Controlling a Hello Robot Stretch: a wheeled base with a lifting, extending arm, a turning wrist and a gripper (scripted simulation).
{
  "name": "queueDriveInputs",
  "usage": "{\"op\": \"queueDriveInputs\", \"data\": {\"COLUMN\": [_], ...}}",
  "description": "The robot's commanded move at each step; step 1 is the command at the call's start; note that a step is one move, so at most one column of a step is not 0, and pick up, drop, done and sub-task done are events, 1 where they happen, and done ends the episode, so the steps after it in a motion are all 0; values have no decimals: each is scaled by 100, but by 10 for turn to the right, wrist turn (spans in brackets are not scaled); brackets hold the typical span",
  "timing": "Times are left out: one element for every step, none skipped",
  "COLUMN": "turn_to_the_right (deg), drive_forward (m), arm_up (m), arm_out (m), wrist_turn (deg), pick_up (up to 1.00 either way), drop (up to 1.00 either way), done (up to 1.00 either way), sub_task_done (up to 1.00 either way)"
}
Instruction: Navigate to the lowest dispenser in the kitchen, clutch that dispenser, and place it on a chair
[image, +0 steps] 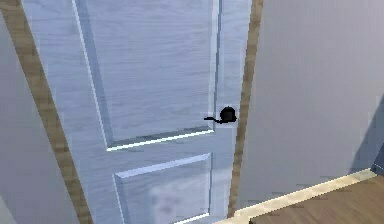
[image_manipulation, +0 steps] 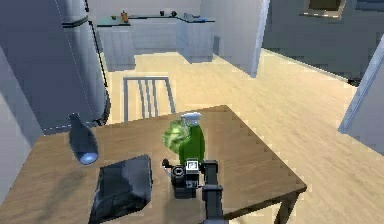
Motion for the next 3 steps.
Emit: {"op": "queueDriveInputs", "data": {"turn_to_the_right": [0, 0, 0], "drive_forward": [0, 0, 0], "arm_up": [26, 0, 0], "arm_out": [0, 0, 0], "wrist_turn": [0, -450, -450], "pick_up": [0, 0, 0], "drop": [0, 0, 0], "done": [0, 0, 0], "sub_task_done": [0, 0, 0]}}
